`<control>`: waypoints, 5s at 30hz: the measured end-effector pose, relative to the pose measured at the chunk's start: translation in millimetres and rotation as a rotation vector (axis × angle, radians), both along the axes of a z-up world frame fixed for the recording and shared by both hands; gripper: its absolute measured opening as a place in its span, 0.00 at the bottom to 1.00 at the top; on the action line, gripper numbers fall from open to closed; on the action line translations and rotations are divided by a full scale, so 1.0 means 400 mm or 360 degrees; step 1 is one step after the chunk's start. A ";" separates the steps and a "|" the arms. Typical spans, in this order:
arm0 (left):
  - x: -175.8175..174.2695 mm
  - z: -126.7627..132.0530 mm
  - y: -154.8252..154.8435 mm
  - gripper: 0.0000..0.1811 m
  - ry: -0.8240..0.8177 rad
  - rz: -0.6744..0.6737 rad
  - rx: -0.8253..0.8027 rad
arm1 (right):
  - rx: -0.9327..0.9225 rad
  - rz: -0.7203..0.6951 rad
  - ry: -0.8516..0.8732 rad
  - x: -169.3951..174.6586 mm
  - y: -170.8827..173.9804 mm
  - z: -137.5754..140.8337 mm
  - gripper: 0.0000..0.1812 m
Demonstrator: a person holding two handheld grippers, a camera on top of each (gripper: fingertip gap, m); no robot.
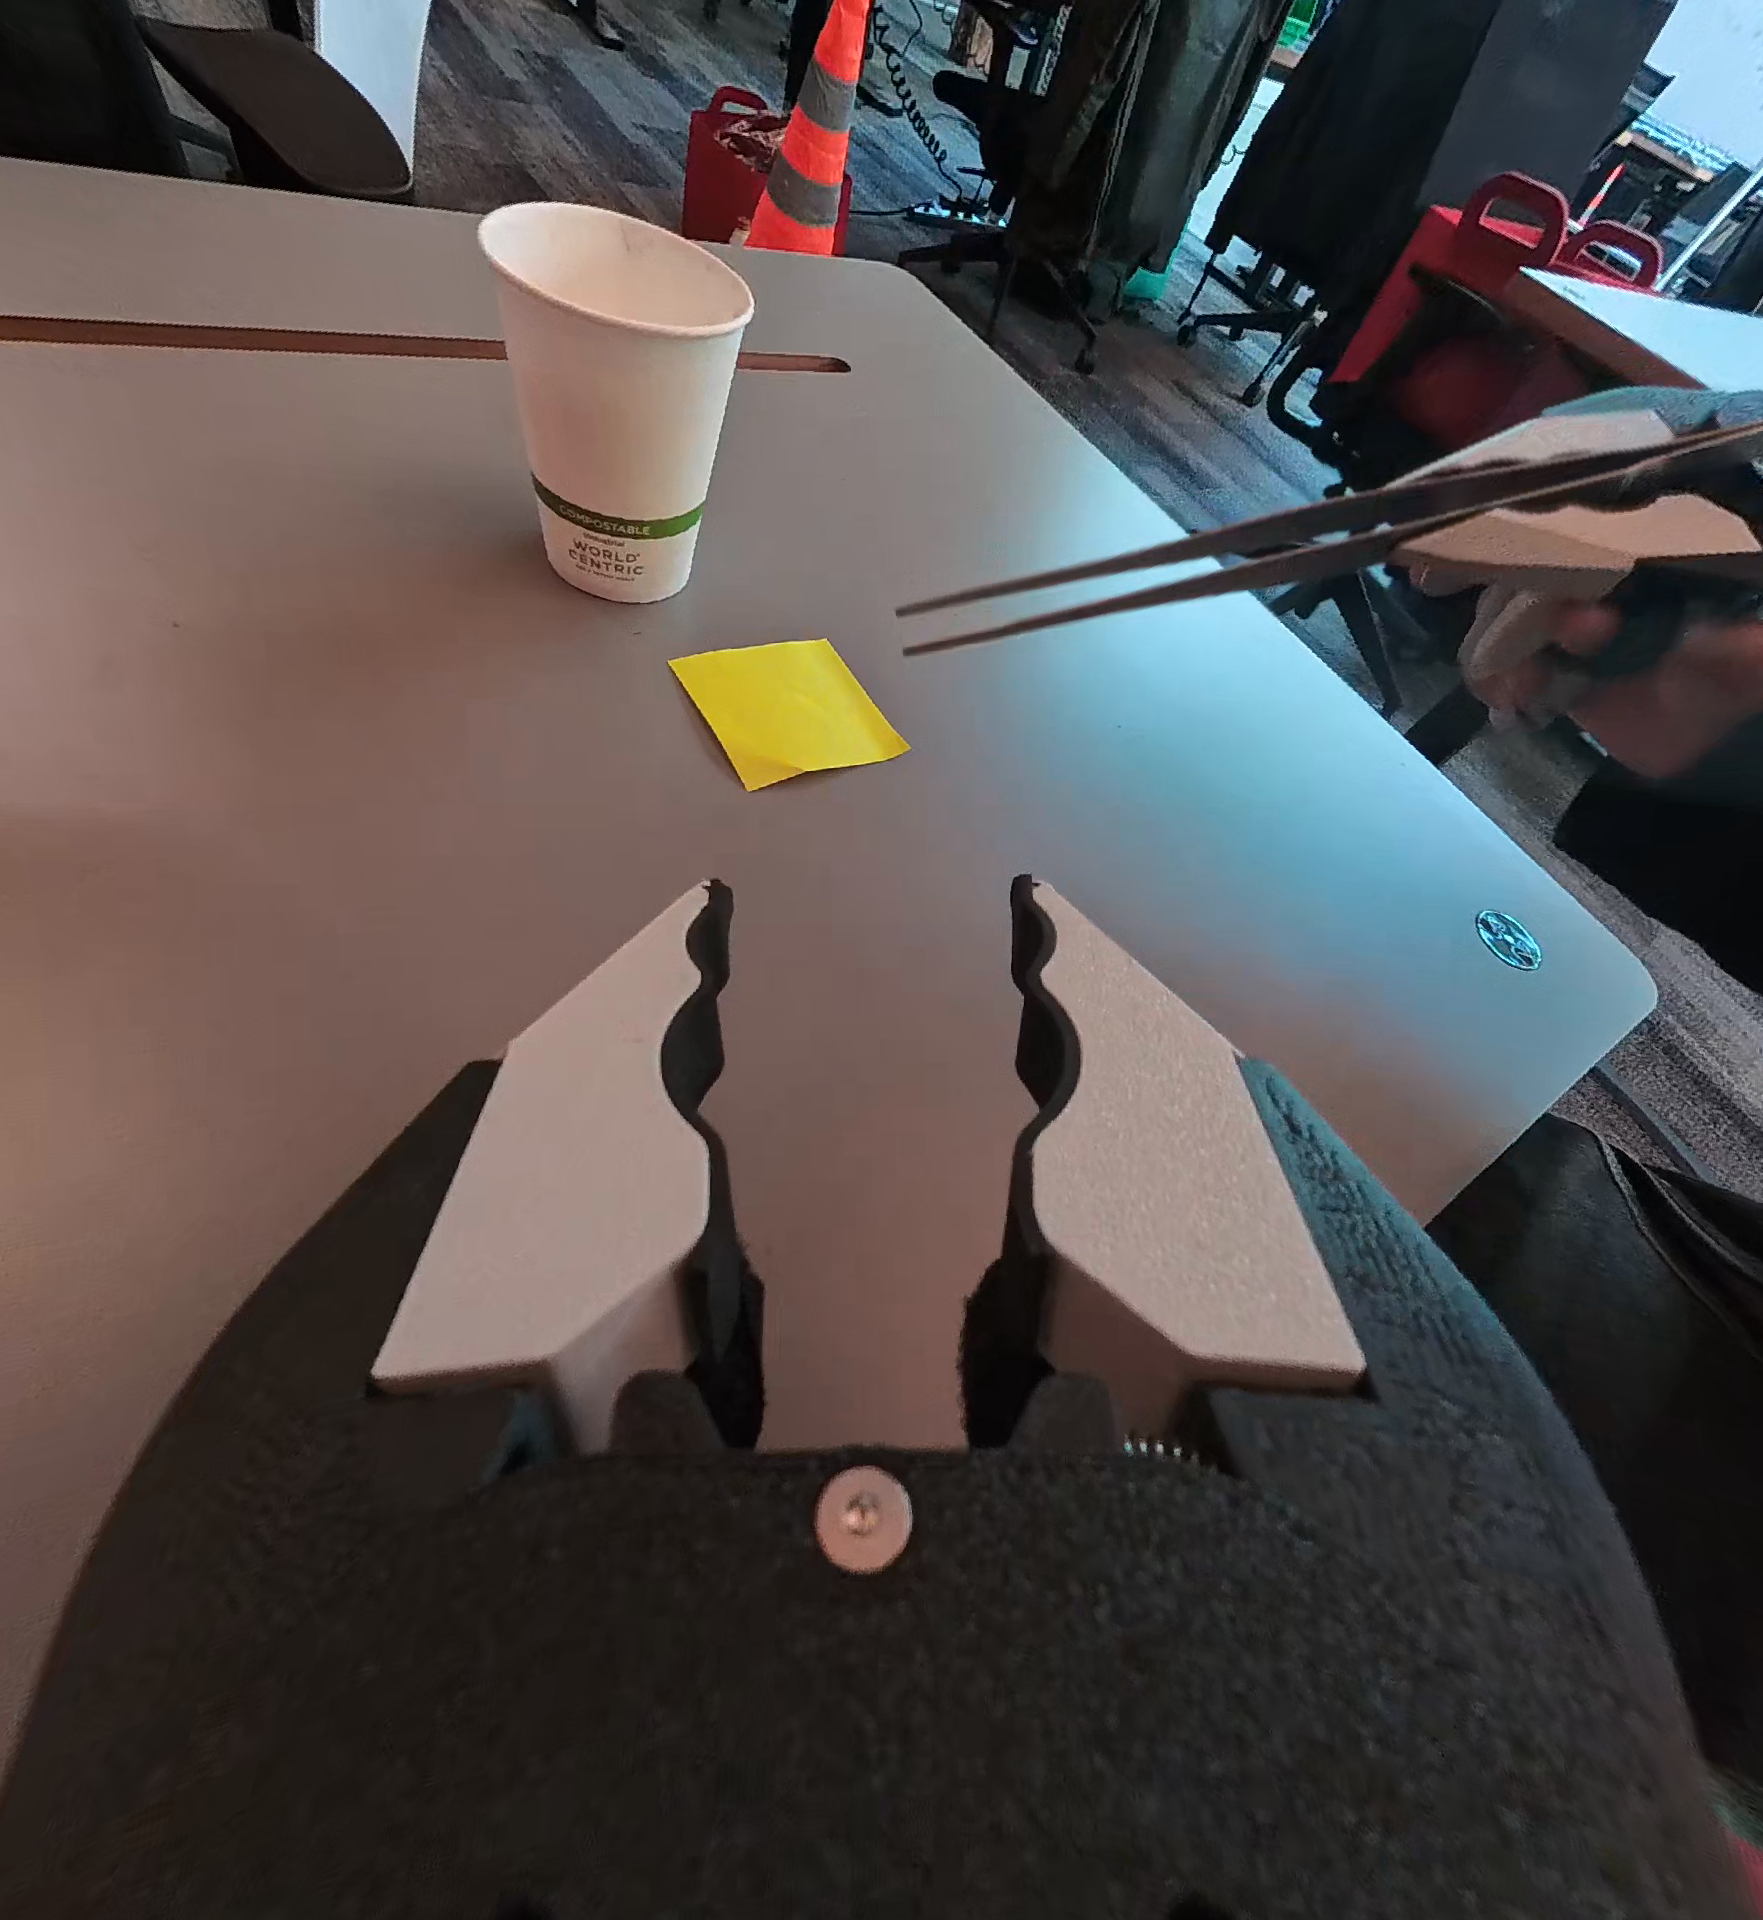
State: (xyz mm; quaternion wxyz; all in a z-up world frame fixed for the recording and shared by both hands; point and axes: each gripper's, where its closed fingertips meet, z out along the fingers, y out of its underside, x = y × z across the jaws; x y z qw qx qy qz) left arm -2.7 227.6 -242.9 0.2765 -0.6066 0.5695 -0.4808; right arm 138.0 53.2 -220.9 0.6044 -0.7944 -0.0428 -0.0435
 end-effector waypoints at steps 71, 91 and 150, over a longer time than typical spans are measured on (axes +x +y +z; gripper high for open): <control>-0.001 0.007 -0.012 0.30 -0.0016 -0.0007 0.0027 | 0.0128 -0.0400 0.0312 0.223 0.198 0.180 0.05; -0.002 0.012 -0.015 0.30 -0.0023 -0.0014 0.0018 | -0.0358 -0.0422 0.0196 0.252 0.271 0.295 0.05; -0.006 0.023 -0.002 0.30 -0.0052 0.0020 0.0055 | -0.0106 -0.0241 0.0114 0.150 0.188 0.351 0.08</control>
